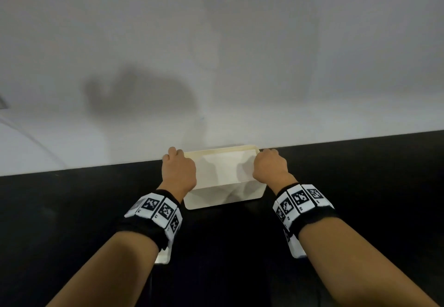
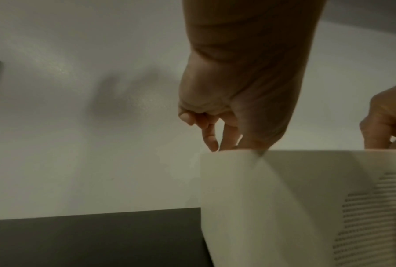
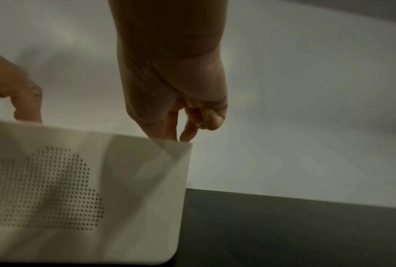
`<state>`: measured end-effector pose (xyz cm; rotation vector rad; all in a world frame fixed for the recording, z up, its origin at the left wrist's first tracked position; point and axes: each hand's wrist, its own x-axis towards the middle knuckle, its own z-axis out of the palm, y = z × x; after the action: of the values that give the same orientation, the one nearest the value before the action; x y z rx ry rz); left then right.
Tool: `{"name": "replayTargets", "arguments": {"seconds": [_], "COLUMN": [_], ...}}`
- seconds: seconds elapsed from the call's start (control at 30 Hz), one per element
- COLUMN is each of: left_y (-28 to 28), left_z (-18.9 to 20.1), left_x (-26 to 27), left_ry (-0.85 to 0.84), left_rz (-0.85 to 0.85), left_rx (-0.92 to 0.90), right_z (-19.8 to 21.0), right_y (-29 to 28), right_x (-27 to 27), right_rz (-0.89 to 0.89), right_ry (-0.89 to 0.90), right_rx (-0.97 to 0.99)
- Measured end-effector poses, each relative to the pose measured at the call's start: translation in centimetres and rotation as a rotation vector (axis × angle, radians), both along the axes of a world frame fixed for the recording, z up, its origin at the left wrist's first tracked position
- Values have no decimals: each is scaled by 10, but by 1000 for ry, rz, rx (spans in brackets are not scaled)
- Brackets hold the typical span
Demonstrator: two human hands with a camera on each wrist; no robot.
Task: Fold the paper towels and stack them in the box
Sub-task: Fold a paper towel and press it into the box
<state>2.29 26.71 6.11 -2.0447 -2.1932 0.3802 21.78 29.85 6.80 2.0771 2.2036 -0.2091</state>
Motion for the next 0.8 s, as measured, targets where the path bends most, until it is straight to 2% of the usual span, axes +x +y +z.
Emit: {"name": "replayTargets", "arguments": {"seconds": [0.1,0.2,0.33,0.43,0.53,0.63,0.8], "left_y": [-10,-23,-53,-87,-133,-187,-269], "left_z": [14,30,47,49,42,31,1], "left_x": [11,35,97,159,223,281,368], "left_ry": [-103,-299,-587,-745,-870,-982,-1079], "left_rz": [27,-17,-208,-403,-575,-696,-755], "left_rx": [87,199,276,253,160,-12,-391], "right_z": [14,34,68,78,73,56,-1], "right_y": [-19,-49,-118,-180,-241,-301,-398], "right_x": [16,41,82,117,158,207,292], "right_rz": [-77,-178,-272,-380,-530,-716,-1071], "right_ry": [134,306,563,698,813,862,823], "right_rx": [6,27,113,202,306,356,471]}}
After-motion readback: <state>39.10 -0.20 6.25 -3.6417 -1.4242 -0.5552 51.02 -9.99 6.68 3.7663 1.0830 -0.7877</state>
